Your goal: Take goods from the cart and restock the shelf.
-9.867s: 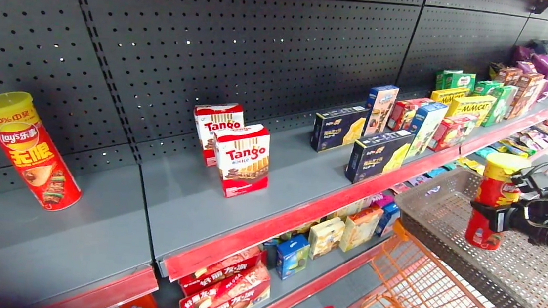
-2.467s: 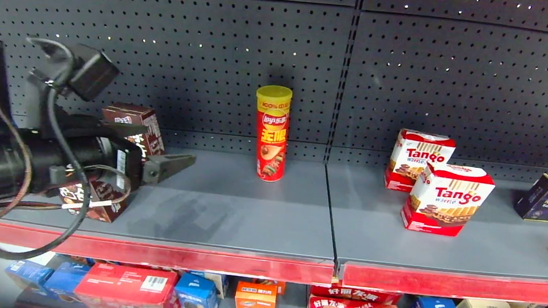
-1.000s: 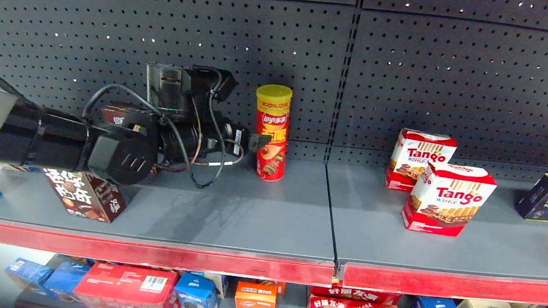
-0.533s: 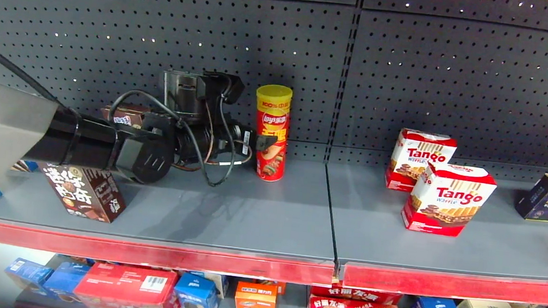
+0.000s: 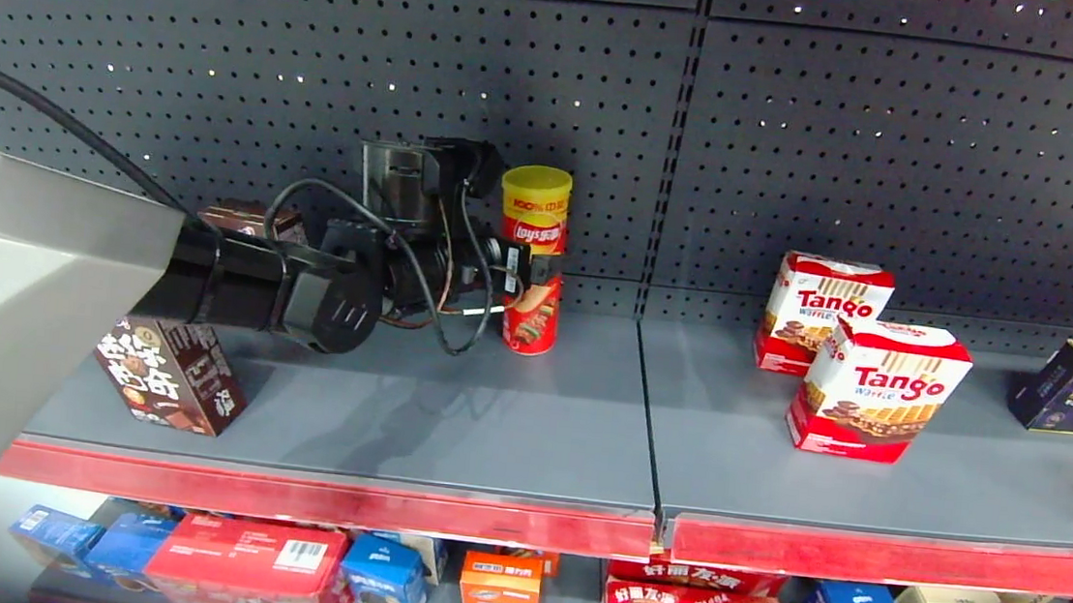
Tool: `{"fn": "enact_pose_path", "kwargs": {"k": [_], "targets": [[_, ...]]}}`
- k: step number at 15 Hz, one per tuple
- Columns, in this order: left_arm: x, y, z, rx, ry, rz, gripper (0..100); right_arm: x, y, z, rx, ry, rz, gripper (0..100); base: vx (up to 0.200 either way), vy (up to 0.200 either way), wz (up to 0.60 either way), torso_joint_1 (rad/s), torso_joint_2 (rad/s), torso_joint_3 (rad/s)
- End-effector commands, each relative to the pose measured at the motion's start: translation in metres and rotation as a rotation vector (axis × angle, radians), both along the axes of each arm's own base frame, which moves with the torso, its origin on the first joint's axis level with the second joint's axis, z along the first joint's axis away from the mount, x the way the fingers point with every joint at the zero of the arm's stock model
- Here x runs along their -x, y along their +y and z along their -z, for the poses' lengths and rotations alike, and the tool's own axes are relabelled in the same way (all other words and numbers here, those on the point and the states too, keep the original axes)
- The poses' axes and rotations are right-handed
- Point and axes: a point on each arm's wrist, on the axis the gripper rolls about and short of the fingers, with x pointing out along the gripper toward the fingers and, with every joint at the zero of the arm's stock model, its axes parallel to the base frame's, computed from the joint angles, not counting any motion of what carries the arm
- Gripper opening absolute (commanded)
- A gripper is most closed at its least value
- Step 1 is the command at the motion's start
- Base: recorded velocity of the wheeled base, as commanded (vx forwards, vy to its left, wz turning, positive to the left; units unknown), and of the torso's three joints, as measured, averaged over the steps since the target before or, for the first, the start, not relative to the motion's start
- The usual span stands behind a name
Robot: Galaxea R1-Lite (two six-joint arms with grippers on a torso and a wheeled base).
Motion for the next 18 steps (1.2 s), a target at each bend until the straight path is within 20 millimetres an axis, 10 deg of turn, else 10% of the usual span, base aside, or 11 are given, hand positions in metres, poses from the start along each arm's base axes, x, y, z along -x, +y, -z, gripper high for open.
{"fn": "enact_pose_path", "kwargs": {"k": [1,13,14,18], "targets": [[-0.006,-0.006,0.007,0.005,0.008,0.003,100,0.0,0.0,0.0,0.003,0.002,0.001,0,0.0,0.0,0.0,0.0,0.0,0.0],[-0.022,-0.009,0.014,0.008,-0.006,-0.015,100,0.018,0.004,0.01,0.011,0.035,-0.006,0,0.0,0.0,0.0,0.0,0.0,0.0],[-0.022,-0.009,0.015,0.008,-0.005,-0.015,0,0.018,0.004,0.01,0.012,0.033,-0.006,0,0.0,0.0,0.0,0.0,0.0,0.0],[-0.024,-0.009,0.017,0.006,0.001,-0.017,0,0.018,0.004,0.01,0.013,0.032,-0.006,0,0.0,0.0,0.0,0.0,0.0,0.0]]}}
